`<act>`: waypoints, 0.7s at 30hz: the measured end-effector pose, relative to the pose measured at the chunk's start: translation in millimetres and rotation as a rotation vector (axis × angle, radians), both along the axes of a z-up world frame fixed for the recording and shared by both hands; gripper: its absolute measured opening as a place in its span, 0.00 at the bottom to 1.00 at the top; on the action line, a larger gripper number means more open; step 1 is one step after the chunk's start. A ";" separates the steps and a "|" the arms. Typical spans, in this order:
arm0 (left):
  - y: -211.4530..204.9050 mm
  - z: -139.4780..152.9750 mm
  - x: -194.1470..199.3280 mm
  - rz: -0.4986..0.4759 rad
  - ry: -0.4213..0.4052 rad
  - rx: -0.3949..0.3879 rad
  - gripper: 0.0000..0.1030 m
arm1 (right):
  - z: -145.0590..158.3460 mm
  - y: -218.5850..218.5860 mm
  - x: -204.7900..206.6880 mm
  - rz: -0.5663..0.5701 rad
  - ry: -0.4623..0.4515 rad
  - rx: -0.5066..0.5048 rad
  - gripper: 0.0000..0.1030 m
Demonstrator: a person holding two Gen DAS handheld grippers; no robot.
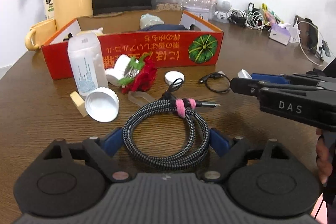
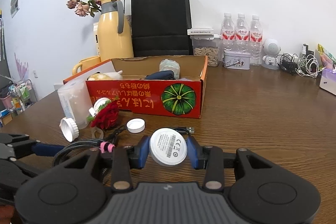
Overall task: Organize objects
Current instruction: 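Grasp the white round charger with the right gripper while the left gripper grasps the braided cable, then carry charger and cable into the box and open both grippers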
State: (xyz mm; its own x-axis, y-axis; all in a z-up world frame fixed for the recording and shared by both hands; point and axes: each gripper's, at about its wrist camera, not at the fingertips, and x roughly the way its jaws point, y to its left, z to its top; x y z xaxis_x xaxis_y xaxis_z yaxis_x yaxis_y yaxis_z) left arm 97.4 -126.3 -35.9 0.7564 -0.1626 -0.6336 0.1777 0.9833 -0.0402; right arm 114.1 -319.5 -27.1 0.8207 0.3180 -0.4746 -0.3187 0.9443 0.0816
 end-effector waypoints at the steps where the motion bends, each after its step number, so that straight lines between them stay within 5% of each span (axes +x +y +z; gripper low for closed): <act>1: 1.0 1.7 -1.5 -0.002 -0.008 -0.002 0.86 | 0.4 0.1 -0.3 0.000 -0.001 -0.001 0.37; 21: 43.5 79.4 4.2 0.041 -0.268 -0.037 0.86 | 52.5 21.7 17.7 0.017 -0.126 -0.048 0.37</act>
State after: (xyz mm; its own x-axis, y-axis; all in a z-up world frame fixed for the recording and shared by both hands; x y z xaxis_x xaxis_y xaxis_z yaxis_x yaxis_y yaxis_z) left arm 101.6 -82.8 43.5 0.9027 -0.1478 -0.4041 0.1472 0.9886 -0.0328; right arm 131.7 -297.8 25.3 0.8695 0.3120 -0.3829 -0.3398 0.9405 -0.0051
